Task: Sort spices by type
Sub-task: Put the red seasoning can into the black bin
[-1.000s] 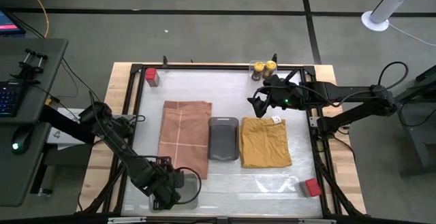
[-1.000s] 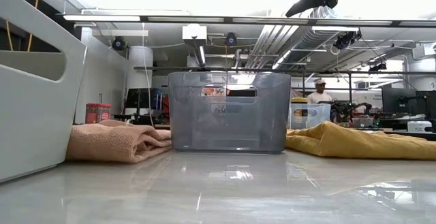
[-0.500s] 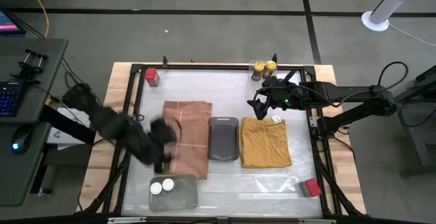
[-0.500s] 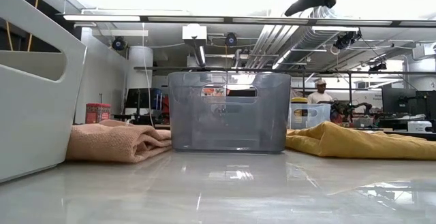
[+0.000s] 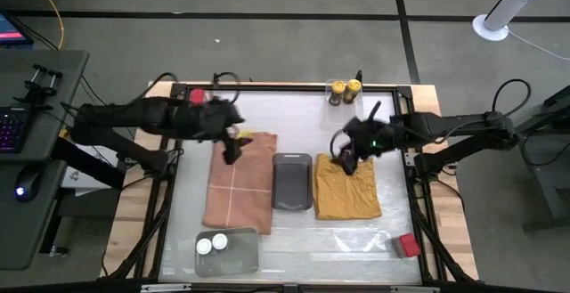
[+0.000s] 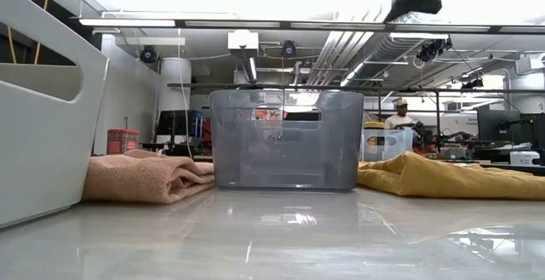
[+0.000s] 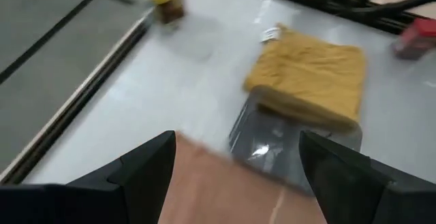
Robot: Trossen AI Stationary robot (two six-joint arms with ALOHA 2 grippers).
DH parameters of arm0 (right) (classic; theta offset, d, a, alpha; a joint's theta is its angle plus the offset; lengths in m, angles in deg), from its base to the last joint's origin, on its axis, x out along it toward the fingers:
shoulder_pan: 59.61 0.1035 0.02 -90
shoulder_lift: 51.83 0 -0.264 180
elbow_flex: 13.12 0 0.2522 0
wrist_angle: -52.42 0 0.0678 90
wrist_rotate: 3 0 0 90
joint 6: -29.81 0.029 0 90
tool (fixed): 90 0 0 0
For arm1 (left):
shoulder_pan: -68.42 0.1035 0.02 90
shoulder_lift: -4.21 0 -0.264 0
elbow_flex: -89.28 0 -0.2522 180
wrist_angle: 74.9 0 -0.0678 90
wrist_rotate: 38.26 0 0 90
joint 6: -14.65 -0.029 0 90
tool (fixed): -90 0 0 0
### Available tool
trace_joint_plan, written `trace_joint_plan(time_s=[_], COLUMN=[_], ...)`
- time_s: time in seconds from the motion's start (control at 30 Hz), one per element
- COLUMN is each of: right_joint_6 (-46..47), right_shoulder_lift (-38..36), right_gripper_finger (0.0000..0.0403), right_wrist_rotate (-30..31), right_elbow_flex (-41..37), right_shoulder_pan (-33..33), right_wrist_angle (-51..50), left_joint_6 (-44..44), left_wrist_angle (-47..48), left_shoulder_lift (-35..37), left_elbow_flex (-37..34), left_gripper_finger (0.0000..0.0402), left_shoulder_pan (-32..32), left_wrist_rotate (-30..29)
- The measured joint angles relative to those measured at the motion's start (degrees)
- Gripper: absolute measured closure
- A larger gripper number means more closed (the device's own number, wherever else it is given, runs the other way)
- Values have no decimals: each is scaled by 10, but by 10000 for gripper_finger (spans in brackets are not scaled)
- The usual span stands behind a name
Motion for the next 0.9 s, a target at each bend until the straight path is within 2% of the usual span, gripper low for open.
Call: trace_joint_plan(time_s=[0.1, 0.17, 0.27, 0.37, 0.47, 0.57, 0.7, 0.9], right_joint_6=[142, 250, 422, 581, 688, 734, 740, 725], right_shoulder_lift=[1, 5, 22, 52, 92, 127, 159, 171], right_gripper_finger=[96, 96, 96, 96, 96, 96, 96, 96], right_wrist_rotate=[-17, -34, -44, -85, -169, -254, -321, -381], right_elbow_flex=[-15, -22, -25, -25, -25, -25, -25, -54], right_shoulder_pan=[60, 111, 202, 277, 330, 357, 372, 385], right_wrist_angle=[-56, -80, -102, -95, -87, -100, -140, -182], left_joint_6=[-70, -83, -63, -17, 23, 33, 34, 56], left_wrist_angle=[-130, -214, -337, -455, -540, -578, -610, -622], left_shoulder_lift=[0, 0, -1, 0, 0, 0, 1, 1], left_elbow_flex=[-83, -147, -235, -295, -329, -335, -335, -335], left_gripper_finger=[109, 109, 109, 108, 108, 108, 108, 108], left_shoulder_pan=[64, 103, 146, 173, 187, 198, 211, 224], left_wrist_rotate=[130, 221, 334, 410, 436, 451, 465, 466])
